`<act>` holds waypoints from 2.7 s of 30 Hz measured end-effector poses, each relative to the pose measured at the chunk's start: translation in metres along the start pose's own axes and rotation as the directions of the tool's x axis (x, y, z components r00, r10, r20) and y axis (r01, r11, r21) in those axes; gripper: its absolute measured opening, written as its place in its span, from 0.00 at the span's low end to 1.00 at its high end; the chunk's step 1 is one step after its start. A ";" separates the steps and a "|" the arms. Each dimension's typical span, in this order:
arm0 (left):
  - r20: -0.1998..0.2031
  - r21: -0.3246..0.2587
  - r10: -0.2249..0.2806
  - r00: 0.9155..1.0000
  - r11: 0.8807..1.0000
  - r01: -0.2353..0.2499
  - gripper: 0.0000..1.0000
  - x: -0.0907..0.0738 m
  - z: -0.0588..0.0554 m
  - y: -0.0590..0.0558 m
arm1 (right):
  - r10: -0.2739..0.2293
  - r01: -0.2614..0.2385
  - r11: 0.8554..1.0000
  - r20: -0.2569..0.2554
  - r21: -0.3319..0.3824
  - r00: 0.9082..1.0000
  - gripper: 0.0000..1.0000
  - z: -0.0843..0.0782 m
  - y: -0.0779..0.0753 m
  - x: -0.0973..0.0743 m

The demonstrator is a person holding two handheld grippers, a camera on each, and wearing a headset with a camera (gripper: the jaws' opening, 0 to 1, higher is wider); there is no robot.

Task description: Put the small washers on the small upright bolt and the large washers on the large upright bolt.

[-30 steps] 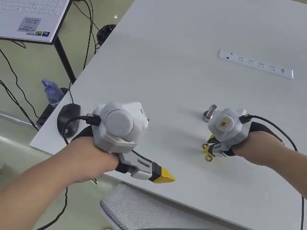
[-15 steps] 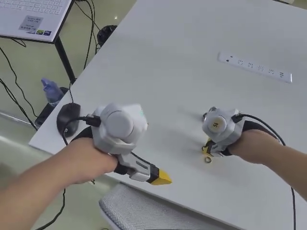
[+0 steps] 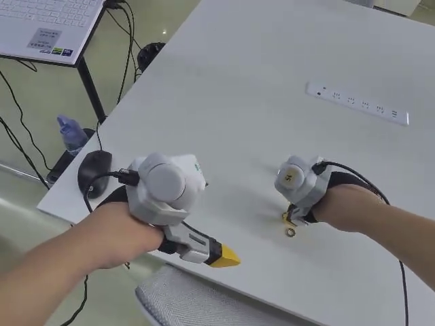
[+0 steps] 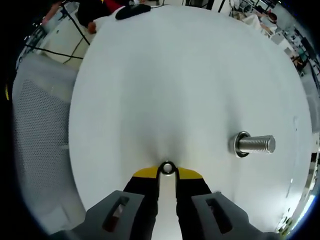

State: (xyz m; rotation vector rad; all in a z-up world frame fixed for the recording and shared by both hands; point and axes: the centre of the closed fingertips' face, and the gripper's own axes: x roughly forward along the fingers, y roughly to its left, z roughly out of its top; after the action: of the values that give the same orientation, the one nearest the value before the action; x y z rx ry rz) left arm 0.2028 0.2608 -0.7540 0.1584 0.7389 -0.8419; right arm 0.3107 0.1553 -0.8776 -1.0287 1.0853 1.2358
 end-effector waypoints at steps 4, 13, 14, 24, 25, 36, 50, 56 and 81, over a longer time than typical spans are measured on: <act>-0.005 0.003 0.004 1.000 1.000 -0.004 0.89 -0.002 0.000 0.001 | 0.006 -0.006 1.000 0.024 0.000 1.000 0.12 0.000 0.000 -0.001; -0.012 0.001 0.019 1.000 1.000 -0.019 0.88 -0.002 -0.001 0.003 | 0.013 -0.012 1.000 0.021 -0.014 1.000 0.11 -0.003 -0.003 -0.006; -0.010 0.001 0.021 1.000 1.000 -0.021 0.88 -0.002 -0.001 0.004 | 0.012 -0.011 1.000 0.021 -0.011 1.000 0.11 -0.003 -0.004 -0.008; 0.005 0.008 0.024 1.000 1.000 -0.024 0.87 0.002 0.005 0.005 | -0.013 0.012 0.999 0.026 0.046 1.000 0.11 -0.025 -0.021 -0.028; 0.005 0.008 0.022 1.000 1.000 -0.022 0.87 0.003 0.006 0.005 | -0.016 0.015 0.999 0.025 0.050 1.000 0.11 -0.027 -0.023 -0.030; -0.015 0.025 0.012 1.000 1.000 -0.011 0.84 0.012 0.008 0.004 | -0.054 0.050 0.992 0.028 0.118 0.998 0.11 -0.065 -0.032 -0.054; -0.019 0.031 0.023 1.000 0.999 -0.022 0.83 0.012 0.011 0.003 | -0.106 0.106 0.975 -0.010 0.195 0.994 0.11 -0.115 -0.054 -0.095; -0.007 0.021 0.031 0.999 0.999 -0.031 0.84 0.012 0.012 0.005 | -0.115 0.112 0.968 0.001 0.226 0.993 0.11 -0.115 -0.067 -0.104; -0.015 0.016 0.044 0.999 0.999 -0.044 0.82 0.011 0.013 0.014 | -0.112 0.103 0.974 0.036 0.202 0.993 0.12 -0.078 -0.098 -0.096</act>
State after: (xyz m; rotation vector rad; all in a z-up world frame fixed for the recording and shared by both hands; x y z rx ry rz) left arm 0.2252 0.2580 -0.7539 0.1948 0.7406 -0.8060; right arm 0.4011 0.0539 -0.7973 -0.8884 1.0794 1.0361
